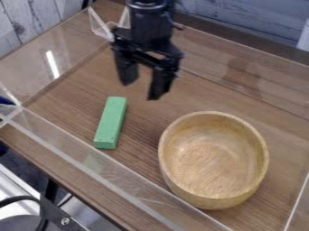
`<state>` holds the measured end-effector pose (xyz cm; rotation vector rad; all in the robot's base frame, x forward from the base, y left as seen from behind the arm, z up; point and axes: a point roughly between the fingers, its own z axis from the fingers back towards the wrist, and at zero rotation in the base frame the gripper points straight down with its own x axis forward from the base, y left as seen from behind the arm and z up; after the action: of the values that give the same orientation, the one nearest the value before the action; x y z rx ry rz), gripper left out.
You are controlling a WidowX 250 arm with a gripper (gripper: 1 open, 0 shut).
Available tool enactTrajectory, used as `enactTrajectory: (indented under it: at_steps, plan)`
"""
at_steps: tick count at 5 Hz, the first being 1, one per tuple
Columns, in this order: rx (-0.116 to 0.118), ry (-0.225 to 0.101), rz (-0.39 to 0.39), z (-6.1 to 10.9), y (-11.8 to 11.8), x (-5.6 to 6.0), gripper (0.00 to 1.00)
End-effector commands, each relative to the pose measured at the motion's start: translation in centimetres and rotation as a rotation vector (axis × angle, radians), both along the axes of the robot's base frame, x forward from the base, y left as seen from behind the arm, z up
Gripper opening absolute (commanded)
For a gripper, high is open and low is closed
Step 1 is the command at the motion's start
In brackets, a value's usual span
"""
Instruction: Put the green block in the brown bowl
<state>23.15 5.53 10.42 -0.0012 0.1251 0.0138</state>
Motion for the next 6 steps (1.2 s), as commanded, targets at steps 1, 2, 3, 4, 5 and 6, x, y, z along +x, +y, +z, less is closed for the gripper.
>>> enactTrajectory:
  at_steps: [1,2,3,4,5,6]
  plan:
    - [0.025,-0.059,-0.006,0.8,1.7,-0.6,1.0]
    - [0.033,-0.048,0.005,0.1,2.5,-1.5,1.0]
    - [0.033,-0.039,0.019,-0.7,2.9,-2.2,1.0]
    - [0.033,-0.031,0.03,-1.5,3.1,-2.4,1.0]
    - [0.031,-0.026,0.035,-2.0,3.1,-2.5,1.0]
    - [0.028,-0.02,0.04,-2.4,3.0,-2.5,1.0]
